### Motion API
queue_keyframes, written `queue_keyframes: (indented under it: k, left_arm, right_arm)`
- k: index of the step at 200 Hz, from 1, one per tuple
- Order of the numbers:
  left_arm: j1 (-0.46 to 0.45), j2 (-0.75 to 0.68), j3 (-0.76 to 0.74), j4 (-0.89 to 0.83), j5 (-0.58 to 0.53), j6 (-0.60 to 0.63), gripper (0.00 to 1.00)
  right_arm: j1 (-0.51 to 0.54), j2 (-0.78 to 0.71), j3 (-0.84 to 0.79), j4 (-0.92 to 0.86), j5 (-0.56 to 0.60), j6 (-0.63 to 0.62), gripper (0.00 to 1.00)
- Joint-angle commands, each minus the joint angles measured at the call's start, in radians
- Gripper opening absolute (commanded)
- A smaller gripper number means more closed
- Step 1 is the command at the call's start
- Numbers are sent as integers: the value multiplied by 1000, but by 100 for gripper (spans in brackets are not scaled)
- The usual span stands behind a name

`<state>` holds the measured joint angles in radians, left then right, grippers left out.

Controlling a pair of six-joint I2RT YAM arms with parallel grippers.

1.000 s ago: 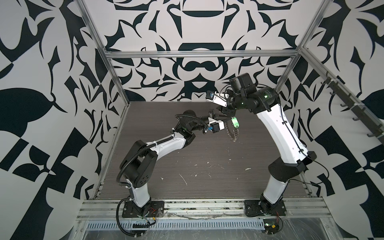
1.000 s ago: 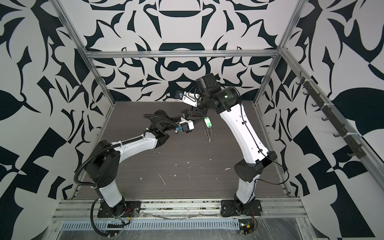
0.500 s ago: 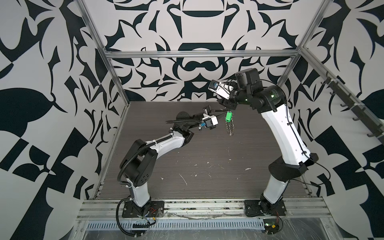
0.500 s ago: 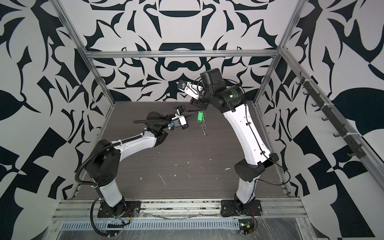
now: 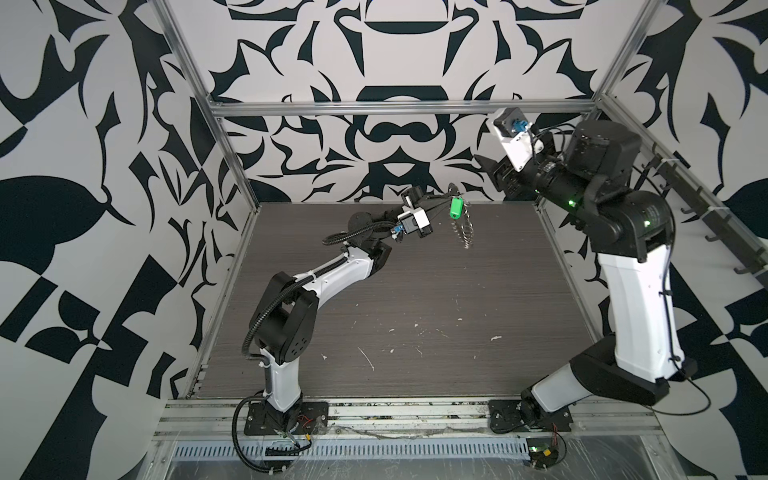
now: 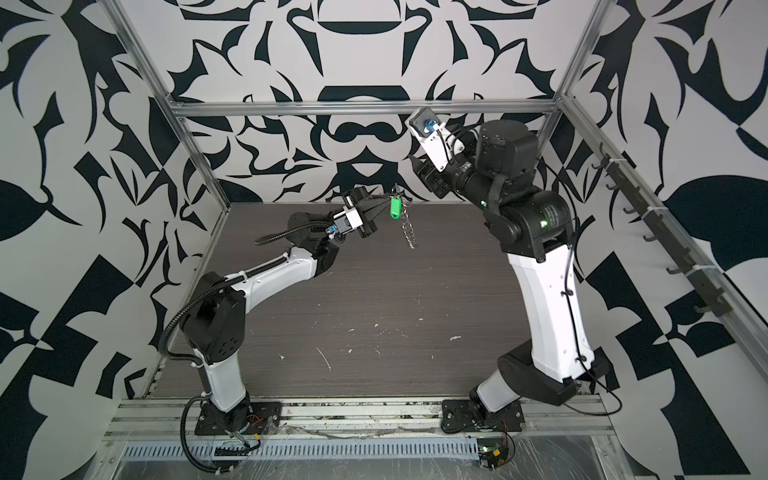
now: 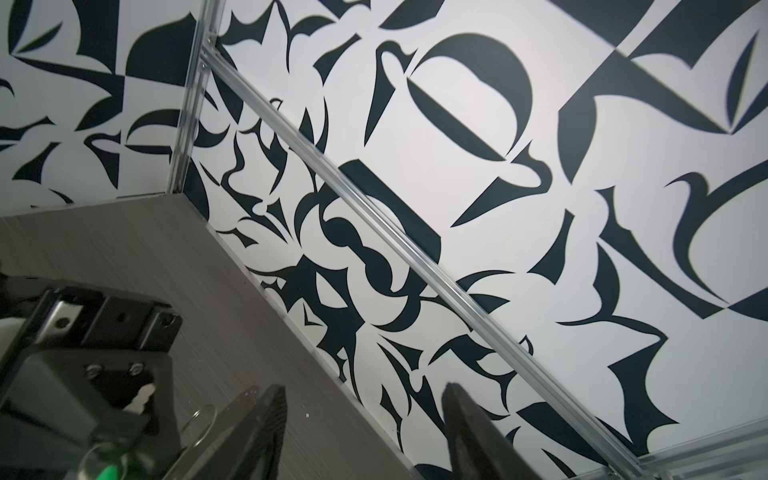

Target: Remove the keys from the keyring

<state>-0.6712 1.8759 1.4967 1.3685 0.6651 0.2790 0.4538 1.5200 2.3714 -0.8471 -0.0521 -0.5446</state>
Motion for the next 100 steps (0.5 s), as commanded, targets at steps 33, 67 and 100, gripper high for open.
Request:
queue_keyframes:
  k: [33,67,100]
  left_arm:
    - [30,50,192,73,-27,-88,0]
    - [36,69,254,73,-22,-107,0]
    - [38,78,296,73,-6,-136,0]
  right_arm:
    - [-3,-50,-85,114,-62,64,63]
    - [-4,-54,-65,95,-116,87,63]
    - [-3,-75,-71,85,-222,-15,59]
